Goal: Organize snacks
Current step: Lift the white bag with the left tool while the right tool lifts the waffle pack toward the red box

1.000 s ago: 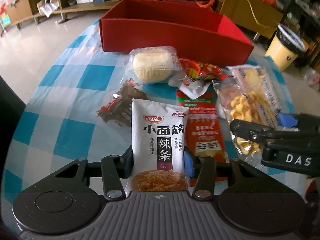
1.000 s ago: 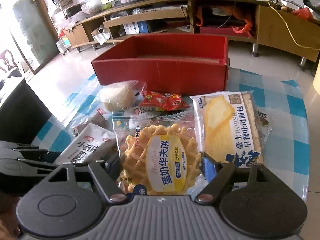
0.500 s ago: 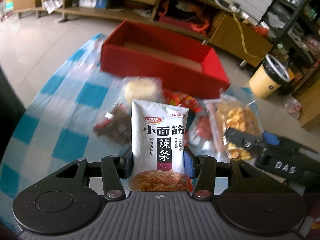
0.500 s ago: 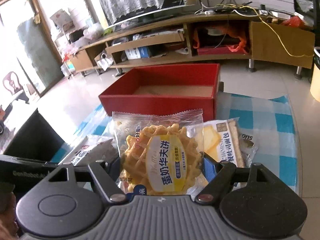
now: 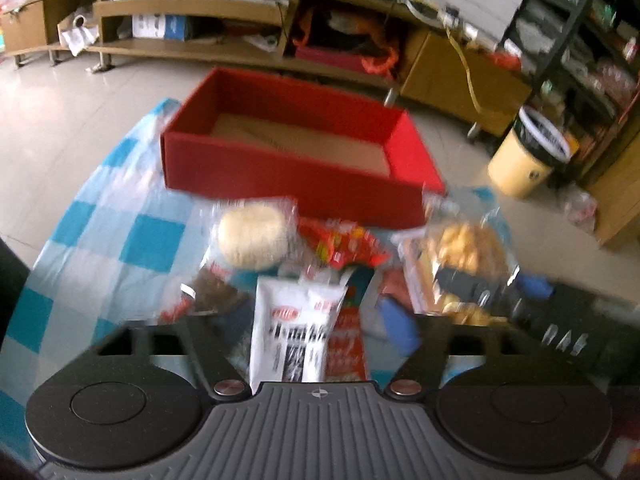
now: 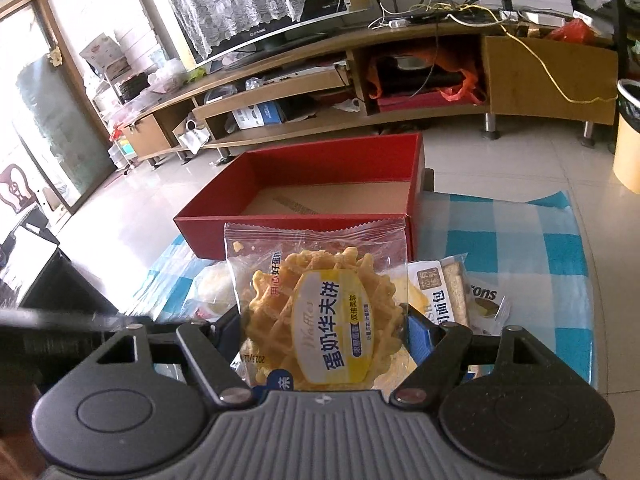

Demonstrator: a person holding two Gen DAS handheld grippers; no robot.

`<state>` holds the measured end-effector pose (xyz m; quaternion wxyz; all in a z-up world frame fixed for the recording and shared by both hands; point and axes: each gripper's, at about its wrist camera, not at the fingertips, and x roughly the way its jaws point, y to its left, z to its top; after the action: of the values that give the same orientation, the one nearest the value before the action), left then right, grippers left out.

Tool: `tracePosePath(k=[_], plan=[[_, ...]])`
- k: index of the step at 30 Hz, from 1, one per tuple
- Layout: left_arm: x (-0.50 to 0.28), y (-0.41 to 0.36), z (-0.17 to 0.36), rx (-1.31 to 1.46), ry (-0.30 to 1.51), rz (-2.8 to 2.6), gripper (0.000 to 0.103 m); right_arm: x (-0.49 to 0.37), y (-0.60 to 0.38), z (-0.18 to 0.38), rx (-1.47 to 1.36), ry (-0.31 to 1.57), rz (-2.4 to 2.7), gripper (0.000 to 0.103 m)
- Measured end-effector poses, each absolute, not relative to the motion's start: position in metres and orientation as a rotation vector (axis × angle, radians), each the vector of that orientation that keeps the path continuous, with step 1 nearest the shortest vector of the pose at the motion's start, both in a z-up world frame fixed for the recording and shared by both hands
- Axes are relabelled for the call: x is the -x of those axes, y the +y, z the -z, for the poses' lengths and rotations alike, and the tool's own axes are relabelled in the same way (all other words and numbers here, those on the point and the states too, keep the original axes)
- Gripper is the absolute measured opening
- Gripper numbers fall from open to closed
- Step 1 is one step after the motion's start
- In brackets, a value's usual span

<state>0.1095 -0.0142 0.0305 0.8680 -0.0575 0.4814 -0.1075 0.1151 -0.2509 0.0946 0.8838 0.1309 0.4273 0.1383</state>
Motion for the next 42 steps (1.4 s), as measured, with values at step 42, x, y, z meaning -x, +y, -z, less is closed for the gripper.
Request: tracePosePath(k=[42], plan=[[-0.176,-0.033,-0.063,0.108,0.912,0.191,0.053,-0.170,-0.263,-0.109,-0.286,0.815,-0.228,0.077]])
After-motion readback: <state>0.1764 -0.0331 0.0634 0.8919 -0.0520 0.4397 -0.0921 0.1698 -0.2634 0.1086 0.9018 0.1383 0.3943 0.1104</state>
